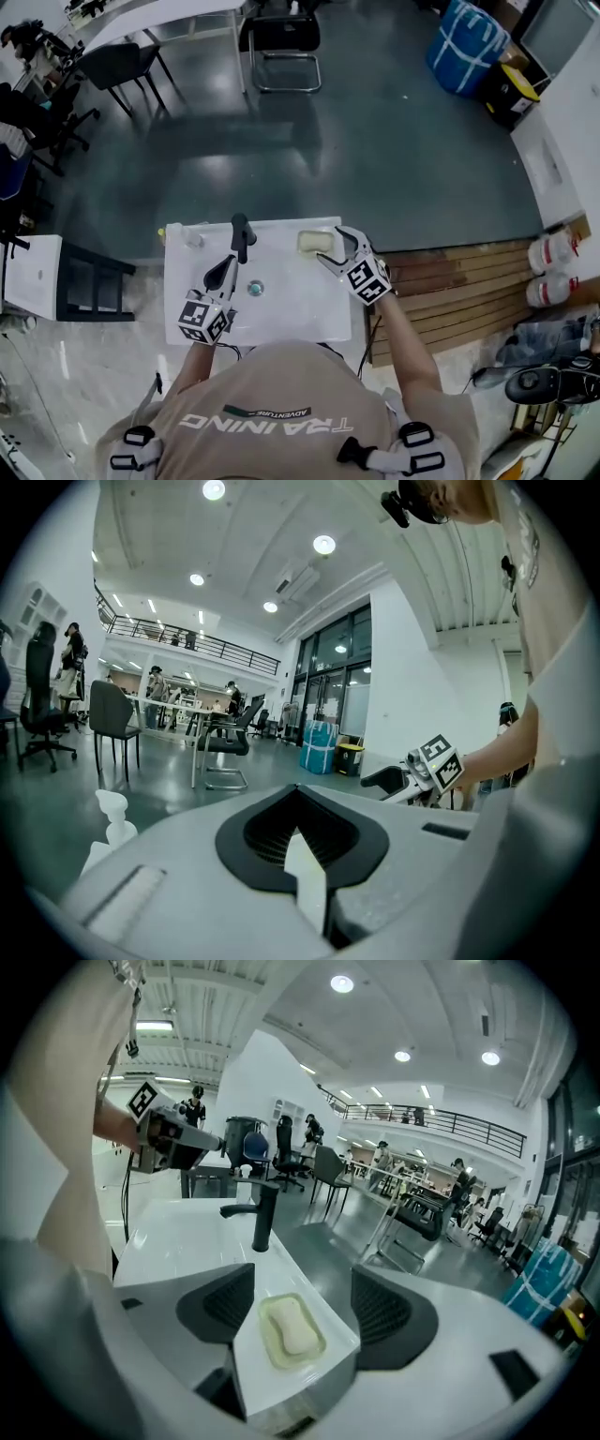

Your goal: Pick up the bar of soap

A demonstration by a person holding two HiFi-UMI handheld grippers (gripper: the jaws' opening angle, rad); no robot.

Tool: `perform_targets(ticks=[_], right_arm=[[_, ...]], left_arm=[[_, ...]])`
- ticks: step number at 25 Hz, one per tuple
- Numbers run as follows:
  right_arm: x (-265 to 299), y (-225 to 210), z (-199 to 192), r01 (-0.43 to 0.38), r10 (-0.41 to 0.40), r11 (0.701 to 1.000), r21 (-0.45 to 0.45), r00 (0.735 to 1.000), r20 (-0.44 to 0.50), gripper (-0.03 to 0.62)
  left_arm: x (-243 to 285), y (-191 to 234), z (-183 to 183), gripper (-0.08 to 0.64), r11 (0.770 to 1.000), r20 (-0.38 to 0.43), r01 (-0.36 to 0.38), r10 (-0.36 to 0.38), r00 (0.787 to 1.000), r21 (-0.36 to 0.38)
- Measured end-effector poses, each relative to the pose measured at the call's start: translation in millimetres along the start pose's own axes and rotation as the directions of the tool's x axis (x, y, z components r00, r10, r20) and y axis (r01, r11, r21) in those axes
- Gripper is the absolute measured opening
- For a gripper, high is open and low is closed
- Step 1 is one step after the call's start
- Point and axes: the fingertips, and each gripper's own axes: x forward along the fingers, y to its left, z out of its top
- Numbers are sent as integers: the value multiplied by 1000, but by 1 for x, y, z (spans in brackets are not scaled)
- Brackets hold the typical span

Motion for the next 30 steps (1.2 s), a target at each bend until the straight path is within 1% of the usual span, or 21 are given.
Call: perform_targets(ticks=[3,5,8,10,14,17,21,27,30], right_arm=[[12,0,-13,-45,43,998,-31,997,-61,304],[17,-1,-19,-69,62,995,-71,993,-96,304],[27,0,-20,-101,81,983,-152,988,-133,304],[35,3,-24,-145,112,972,-187,978,-174,304],[48,11,-39,-263,192,935,-238,940,-283,304],[56,12,-44,-321,229,910,-260,916,-330,303],[66,14,-50,-378,263,883,-278,889,-375,302],[82,15,-80,-438,288,858,-268,842,-456,302],[89,18,-91,-460,302,854,-246,820,-486,302]], left_arm=[[1,-2,2,-5,1000,-2,1,-1,1000,0],[3,-1,0,-5,1000,-10,1,-1,1000,-3],[4,4,-5,-5,1000,-21,-1,1,1000,-15],[4,8,-7,-5,1000,-23,-5,4,1000,-17],[9,8,-7,-5,1000,-22,-4,4,1000,-25],[14,8,-6,-3,999,-16,6,-7,1000,-47],[17,8,-5,-5,998,-8,5,-6,1000,-64],[16,14,-8,-5,995,-2,-3,2,1000,-95],[12,19,-10,-5,995,-6,-16,16,1000,-100]])
